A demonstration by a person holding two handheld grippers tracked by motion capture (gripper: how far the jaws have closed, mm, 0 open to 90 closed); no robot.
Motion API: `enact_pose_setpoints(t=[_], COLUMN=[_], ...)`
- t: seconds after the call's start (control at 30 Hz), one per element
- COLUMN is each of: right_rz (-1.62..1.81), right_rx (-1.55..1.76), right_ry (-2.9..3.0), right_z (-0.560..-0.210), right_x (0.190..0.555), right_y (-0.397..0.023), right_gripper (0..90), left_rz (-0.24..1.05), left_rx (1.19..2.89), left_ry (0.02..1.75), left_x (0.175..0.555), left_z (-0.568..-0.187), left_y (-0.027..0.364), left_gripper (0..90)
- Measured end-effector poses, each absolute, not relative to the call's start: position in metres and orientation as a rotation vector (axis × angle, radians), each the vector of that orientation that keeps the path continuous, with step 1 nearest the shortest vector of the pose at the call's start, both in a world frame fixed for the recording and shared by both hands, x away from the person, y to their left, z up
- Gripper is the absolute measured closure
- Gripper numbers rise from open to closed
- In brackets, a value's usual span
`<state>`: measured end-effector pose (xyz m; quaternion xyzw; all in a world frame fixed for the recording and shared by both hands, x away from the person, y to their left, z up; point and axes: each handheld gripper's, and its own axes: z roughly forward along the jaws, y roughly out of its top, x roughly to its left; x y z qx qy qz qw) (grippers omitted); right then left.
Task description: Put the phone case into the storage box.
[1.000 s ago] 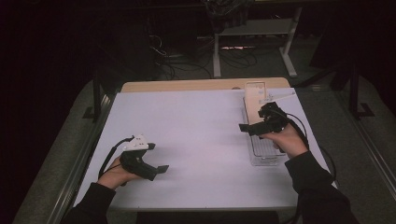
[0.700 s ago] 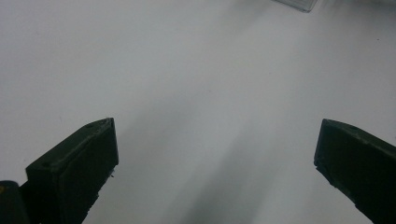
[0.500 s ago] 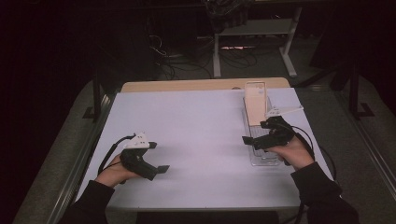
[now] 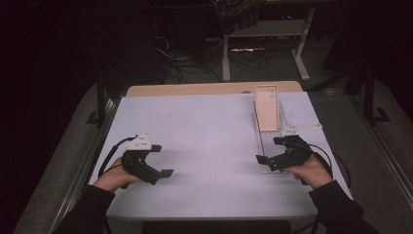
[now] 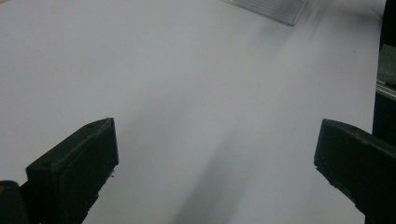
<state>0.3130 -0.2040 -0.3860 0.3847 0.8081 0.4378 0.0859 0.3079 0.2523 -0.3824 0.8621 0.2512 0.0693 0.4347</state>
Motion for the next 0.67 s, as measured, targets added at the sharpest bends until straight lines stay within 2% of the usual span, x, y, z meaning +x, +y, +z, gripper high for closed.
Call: enact_pose_setpoints(t=[0.67], right_rz=[1.282], right_rx=[1.111], right_ry=[2.432], right_z=[-0.399], right_x=[0.301], right_y=[-0.207], right_gripper=[0.0], left_rz=[0.176], left_rx=[2.163], left_ry=[0.582], left_x=[0.306], left_z=[-0.385], left_y=[0.248], left_gripper=[0.0])
